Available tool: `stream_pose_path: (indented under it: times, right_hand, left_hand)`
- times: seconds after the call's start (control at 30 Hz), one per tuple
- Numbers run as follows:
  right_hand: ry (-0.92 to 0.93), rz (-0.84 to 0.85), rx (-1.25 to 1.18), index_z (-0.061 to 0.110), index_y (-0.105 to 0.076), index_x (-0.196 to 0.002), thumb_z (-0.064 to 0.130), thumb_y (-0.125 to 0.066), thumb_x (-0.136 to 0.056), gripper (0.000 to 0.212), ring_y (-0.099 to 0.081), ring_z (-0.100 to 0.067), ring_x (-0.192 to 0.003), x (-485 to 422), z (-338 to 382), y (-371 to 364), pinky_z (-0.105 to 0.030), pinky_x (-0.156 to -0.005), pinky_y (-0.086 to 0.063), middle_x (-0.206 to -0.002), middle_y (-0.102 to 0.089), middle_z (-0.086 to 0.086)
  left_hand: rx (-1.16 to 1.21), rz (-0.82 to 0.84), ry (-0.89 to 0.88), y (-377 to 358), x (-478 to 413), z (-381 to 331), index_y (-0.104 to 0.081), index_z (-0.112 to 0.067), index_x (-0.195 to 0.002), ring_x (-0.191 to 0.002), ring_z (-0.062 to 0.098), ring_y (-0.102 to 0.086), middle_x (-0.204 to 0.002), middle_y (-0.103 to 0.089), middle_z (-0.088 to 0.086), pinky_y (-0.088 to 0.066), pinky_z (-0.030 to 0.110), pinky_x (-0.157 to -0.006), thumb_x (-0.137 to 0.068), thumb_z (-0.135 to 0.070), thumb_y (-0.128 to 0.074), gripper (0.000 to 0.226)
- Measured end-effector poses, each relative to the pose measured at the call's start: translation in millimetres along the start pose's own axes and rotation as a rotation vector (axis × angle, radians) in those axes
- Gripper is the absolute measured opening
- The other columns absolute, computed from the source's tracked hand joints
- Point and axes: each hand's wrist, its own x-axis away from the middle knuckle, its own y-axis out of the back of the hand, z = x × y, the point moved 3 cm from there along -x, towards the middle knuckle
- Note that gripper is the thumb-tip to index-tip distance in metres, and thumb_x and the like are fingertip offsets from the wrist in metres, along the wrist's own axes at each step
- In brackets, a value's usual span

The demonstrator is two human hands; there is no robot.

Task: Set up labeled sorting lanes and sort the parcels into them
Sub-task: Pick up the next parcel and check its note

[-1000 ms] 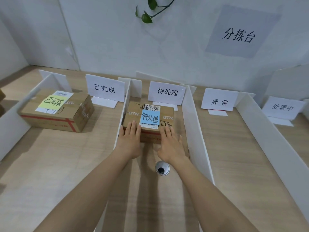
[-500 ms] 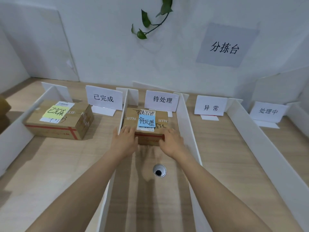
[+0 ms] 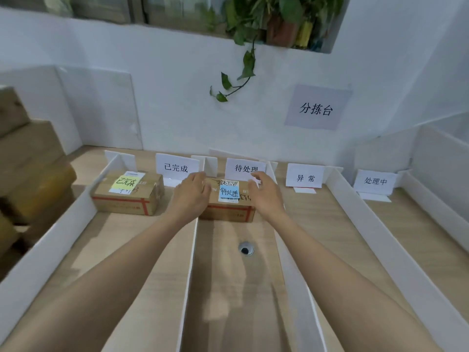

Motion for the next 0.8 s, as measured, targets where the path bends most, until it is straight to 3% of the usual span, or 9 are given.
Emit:
stream_pose_path:
  times: [0.23,0.47,0.63,0.7,0.8]
  right_hand:
    - [0.041,-0.029,-0.056,0.024,-0.051,-0.132,0.031,-0.042,-0.097,0.037,-0.046,-0.011,-0.125,57,46,7,-0.028,-0.099,-0.037,-0.137,-0.051,0.009]
    - [0.107,-0.029,-0.032,0.027,-0.049,-0.134,0.033,-0.041,-0.099,0.037,-0.045,-0.001,-0.104,119,77,13,-0.024,-0.091,-0.033,-0.139,-0.048,0.013]
    - [0.152,-0.028,-0.020,0.025,-0.050,-0.134,0.032,-0.042,-0.097,0.038,-0.045,-0.007,-0.123,165,96,17,-0.029,-0.101,-0.038,-0.139,-0.047,0.012]
    - [0.151,-0.039,-0.008,0.027,-0.051,-0.132,0.035,-0.042,-0.096,0.038,-0.046,-0.011,-0.124,185,101,16,-0.035,-0.103,-0.041,-0.137,-0.048,0.012]
    - [0.157,-0.055,-0.025,0.020,-0.053,-0.132,0.027,-0.044,-0.096,0.038,-0.045,-0.014,-0.128,216,110,11,-0.033,-0.105,-0.037,-0.137,-0.051,0.006]
  left_hand:
    - [0.034,-0.061,-0.076,59,46,-13,-0.039,-0.006,-0.140,-0.133,0.027,-0.037,-0.145,-0.041,0.012,-0.028,0.037,-0.108,-0.101,-0.027,-0.036,0.044]
    - [0.057,-0.114,-0.113,104,97,-9,-0.041,-0.008,-0.138,-0.133,0.027,-0.036,-0.144,-0.042,0.010,-0.028,0.041,-0.111,-0.100,-0.028,-0.037,0.044]
    - [0.054,-0.155,-0.105,135,141,-5,-0.040,-0.008,-0.139,-0.133,0.026,-0.036,-0.144,-0.040,0.010,-0.028,0.038,-0.109,-0.100,-0.027,-0.037,0.044]
    - [0.049,-0.178,-0.098,148,161,-1,-0.040,-0.008,-0.139,-0.132,0.026,-0.037,-0.144,-0.041,0.011,-0.030,0.037,-0.108,-0.100,-0.028,-0.037,0.044]
    - [0.024,-0.209,-0.076,167,196,9,-0.041,-0.006,-0.138,-0.132,0.026,-0.038,-0.143,-0.042,0.012,-0.032,0.038,-0.108,-0.100,-0.027,-0.038,0.044]
